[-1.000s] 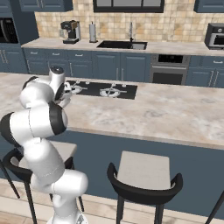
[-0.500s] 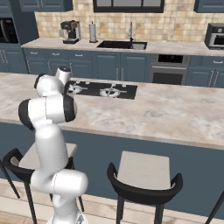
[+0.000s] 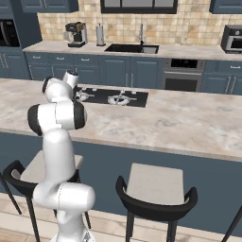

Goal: Pick up each tangerine from the fridge and place one tangerine on each plate on the dining counter.

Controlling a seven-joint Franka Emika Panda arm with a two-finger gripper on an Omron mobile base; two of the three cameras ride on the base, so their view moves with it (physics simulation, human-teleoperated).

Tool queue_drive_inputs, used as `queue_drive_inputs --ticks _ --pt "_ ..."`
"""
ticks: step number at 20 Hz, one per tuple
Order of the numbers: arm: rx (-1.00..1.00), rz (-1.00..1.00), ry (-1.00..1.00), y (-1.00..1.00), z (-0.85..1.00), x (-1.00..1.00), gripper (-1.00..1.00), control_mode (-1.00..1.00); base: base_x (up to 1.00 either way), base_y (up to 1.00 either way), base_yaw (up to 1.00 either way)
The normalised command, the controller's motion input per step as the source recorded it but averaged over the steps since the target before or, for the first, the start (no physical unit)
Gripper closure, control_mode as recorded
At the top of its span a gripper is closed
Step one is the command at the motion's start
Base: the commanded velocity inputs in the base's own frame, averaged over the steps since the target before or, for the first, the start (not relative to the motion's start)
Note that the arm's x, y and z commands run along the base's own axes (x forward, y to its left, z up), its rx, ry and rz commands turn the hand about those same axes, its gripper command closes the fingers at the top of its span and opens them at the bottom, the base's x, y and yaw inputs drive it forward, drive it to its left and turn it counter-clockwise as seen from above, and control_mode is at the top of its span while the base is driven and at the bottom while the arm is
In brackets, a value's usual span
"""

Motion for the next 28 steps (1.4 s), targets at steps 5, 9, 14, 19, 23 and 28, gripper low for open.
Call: queue_drive_inputs --ticks 5,9,14,19,23,28 --pt "0.0 0.06 -0.05 0.05 0.0 -0.05 -1.0 -1.0 0.0 0.0 0.0" --pt "0.0 0.05 -0.13 0.0 0.06 -0.14 -1.0 -1.0 0.0 0.0 0.0" --pt "0.0 0.04 -0.27 0.0 0.32 -0.32 -1.0 -1.0 0.0 0.0 0.0" --pt "0.0 -0.03 -0.45 -0.48 0.55 -0.94 -1.0 -1.0 0.0 0.0 0.0" --pt "-0.01 -0.19 -0.27 -0.98 0.1 -1.0 -1.0 -1.0 0.0 0.0 0.0" --pt "0.0 -0.27 -0.05 -0.98 0.25 -1.0 -1.0 -1.0 0.0 0.0 0.0"
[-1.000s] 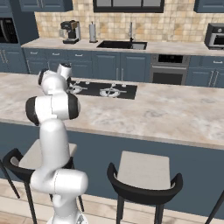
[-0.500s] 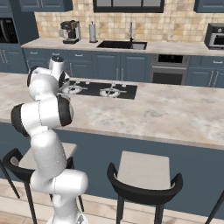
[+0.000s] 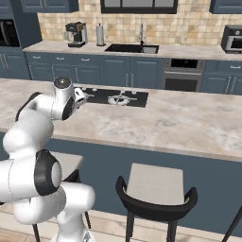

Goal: Pick up each tangerine from the fridge and place one tangerine on each plate on the dining counter.

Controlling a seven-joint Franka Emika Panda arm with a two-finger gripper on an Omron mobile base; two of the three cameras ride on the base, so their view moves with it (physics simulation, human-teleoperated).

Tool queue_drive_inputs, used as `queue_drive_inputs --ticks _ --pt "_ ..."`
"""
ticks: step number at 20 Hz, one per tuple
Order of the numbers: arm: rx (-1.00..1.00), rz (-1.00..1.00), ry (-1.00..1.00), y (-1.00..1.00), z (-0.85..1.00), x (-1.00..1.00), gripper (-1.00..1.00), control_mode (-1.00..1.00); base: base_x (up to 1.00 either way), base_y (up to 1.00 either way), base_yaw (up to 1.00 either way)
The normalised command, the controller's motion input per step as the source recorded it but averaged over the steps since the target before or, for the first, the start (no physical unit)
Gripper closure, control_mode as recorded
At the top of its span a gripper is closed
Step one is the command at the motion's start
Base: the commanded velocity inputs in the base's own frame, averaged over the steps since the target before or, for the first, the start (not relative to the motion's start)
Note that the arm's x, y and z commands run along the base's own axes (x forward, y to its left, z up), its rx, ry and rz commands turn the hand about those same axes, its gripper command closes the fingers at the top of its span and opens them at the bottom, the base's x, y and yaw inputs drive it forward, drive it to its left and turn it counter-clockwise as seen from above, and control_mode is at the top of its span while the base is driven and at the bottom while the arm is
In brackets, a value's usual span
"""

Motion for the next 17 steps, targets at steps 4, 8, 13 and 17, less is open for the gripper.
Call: queue_drive_inputs --ticks 4,8,13,17 --pt "0.01 -0.3 0.01 -0.93 0.45 -1.0 -1.0 -1.0 0.0 0.0 0.0" --pt "0.02 -0.3 0.04 -0.83 0.24 -1.0 -1.0 -1.0 0.0 0.0 0.0" --pt "0.04 -0.24 0.04 -0.78 -0.09 -1.0 -1.0 -1.0 0.0 0.0 0.0" --pt "0.07 -0.2 0.0 -0.71 -0.21 -1.0 -1.0 -1.0 0.0 0.0 0.0"
